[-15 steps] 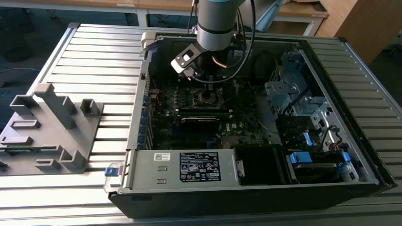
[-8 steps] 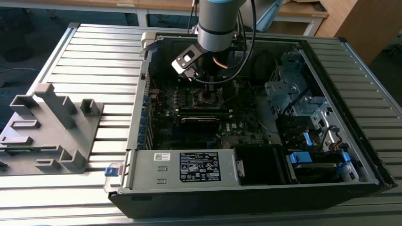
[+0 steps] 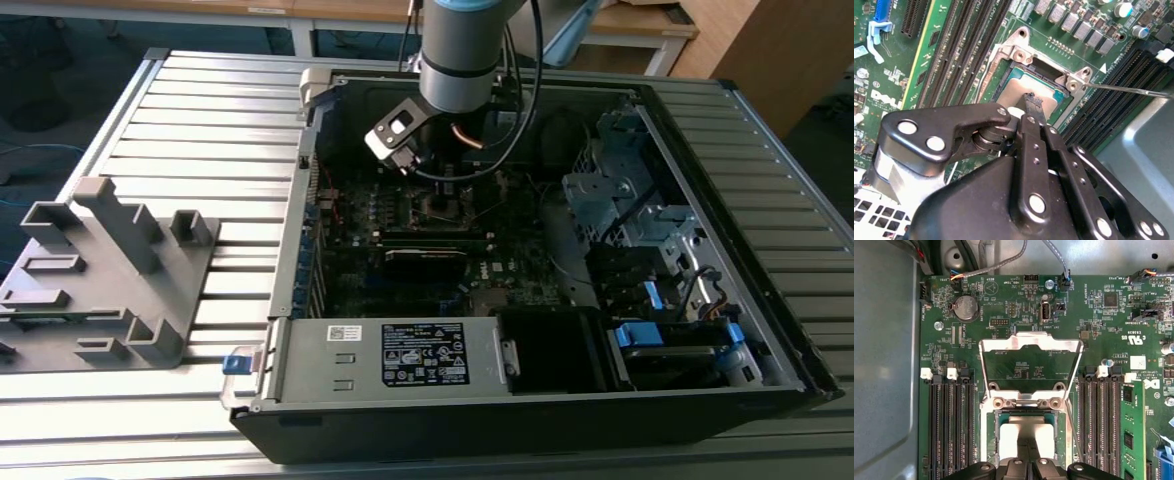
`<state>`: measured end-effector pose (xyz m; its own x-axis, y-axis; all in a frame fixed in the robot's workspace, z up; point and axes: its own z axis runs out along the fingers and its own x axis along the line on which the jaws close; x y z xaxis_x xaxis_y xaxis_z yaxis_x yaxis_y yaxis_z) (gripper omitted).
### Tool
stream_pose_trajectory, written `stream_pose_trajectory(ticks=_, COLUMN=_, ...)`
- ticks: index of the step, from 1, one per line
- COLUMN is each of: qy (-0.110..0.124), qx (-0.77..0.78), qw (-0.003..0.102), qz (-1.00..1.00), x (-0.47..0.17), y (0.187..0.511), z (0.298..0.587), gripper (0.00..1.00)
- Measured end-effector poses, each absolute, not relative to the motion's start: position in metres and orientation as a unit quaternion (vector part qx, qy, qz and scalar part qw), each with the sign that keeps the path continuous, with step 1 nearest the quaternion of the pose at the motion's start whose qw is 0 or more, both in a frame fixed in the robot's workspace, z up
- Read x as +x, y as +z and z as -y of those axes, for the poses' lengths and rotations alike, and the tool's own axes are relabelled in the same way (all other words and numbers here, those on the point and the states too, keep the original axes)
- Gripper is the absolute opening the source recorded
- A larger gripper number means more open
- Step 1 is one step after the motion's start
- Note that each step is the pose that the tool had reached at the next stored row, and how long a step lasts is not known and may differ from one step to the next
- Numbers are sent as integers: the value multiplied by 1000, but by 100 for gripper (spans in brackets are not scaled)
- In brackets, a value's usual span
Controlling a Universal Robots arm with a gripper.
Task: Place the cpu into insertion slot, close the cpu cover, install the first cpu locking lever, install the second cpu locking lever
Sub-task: 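Place the cpu into insertion slot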
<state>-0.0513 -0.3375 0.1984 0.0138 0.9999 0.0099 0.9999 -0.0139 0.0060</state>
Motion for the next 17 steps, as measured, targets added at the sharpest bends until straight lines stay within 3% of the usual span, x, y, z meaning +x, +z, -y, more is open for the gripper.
stream_pose_trajectory(ticks=17, qy=-6, qx=-712, qw=2, qz=702, x=-51, y=211, z=337, gripper=11)
